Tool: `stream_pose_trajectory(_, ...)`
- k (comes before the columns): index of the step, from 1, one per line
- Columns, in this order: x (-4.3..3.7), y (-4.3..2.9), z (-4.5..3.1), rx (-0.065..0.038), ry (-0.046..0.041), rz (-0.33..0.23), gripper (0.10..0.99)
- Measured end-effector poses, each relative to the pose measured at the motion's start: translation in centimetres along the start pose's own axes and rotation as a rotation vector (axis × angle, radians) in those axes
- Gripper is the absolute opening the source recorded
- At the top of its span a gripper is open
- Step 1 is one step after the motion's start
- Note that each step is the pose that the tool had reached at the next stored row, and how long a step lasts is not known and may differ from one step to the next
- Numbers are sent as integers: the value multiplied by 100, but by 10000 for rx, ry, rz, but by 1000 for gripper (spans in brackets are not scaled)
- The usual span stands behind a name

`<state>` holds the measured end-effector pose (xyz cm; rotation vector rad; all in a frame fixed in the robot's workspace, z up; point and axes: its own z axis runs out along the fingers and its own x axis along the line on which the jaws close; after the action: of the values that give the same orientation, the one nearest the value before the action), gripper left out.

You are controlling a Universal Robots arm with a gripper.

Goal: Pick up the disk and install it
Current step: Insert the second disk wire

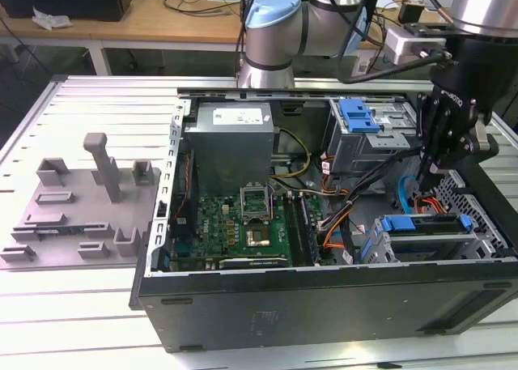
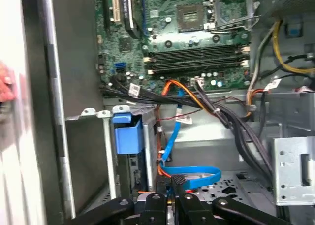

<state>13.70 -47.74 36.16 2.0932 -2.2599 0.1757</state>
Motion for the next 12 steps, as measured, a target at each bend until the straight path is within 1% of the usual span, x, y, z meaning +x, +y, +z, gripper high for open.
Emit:
stream_pose_trajectory(1, 21, -2, 4, -8, -164, -29, 161)
stream_pose_trajectory(2, 43, -3, 7, -13, -284, -64, 161)
stream_pose_trajectory(3, 62, -5, 9, -16, -362, -89, 161)
stream_pose_trajectory(4, 78, -6, 12, -17, -398, -102, 161)
stream_pose_trajectory(5, 101, -7, 15, -16, -411, -114, 161)
stream_pose_trajectory(7, 193, -14, 26, -17, -424, -122, 161)
stream_pose_trajectory(8, 226, -17, 30, -17, -428, -124, 161)
stream_pose_trajectory(9, 283, -21, 36, -16, -432, -136, 161)
stream_pose_trajectory(10, 312, -23, 41, -16, -453, -151, 161)
stream_pose_trajectory(11, 327, -24, 43, -18, -505, -163, 161)
stream_pose_trajectory(12, 340, -25, 46, -22, -581, -171, 161)
